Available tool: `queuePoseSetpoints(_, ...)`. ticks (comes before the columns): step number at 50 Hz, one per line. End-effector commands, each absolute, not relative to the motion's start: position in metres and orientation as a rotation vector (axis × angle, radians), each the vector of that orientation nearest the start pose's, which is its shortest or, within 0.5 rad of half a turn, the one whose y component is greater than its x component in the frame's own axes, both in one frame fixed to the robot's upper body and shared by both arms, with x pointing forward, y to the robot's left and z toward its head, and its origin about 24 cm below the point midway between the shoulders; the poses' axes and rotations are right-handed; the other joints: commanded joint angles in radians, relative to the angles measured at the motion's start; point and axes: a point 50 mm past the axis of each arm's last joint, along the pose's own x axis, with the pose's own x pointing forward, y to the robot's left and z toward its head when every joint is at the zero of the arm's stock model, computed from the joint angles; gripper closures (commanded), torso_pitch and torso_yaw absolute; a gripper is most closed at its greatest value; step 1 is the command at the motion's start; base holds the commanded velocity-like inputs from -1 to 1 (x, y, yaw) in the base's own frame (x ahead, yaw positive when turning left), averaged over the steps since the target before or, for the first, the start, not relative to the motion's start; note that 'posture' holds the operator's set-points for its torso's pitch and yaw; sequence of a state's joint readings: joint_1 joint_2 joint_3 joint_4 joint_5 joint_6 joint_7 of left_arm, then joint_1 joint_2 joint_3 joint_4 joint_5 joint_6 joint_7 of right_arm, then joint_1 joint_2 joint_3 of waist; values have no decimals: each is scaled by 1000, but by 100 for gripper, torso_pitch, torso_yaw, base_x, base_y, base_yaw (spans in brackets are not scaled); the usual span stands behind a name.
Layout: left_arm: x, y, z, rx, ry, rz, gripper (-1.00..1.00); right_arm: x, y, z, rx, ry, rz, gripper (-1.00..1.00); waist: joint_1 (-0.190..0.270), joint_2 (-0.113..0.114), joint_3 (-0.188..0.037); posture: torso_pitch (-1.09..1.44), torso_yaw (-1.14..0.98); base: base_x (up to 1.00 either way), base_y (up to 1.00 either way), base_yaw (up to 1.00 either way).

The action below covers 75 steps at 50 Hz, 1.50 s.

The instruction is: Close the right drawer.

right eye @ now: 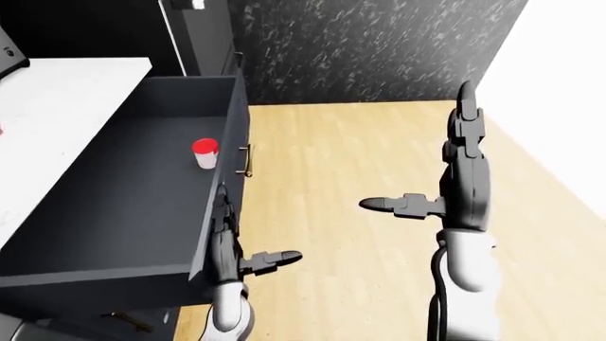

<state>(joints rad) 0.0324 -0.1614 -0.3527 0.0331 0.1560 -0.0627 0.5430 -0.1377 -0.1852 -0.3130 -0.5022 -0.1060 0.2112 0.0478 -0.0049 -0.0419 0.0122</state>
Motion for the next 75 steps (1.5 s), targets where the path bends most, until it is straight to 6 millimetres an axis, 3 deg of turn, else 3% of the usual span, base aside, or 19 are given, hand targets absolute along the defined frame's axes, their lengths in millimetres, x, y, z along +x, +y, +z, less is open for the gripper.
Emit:
queuePoseSetpoints(1,238,65,60,-61,-112,247,-100,236,-226,198,-326,-517,-264,-100,4,-7,-16,0,0,0,0,0)
queuePoseSetpoints(35,243,93,41,-102,-25,478,-100,238,-225,194,-327,-511,-257,-100,-3,2,-17,0,0,0,0,0)
queuePoseSetpoints(75,240,114,38,-135,-16,639,-100,239,-224,194,-328,-508,-254,-100,-11,10,-27,0,0,0,0,0)
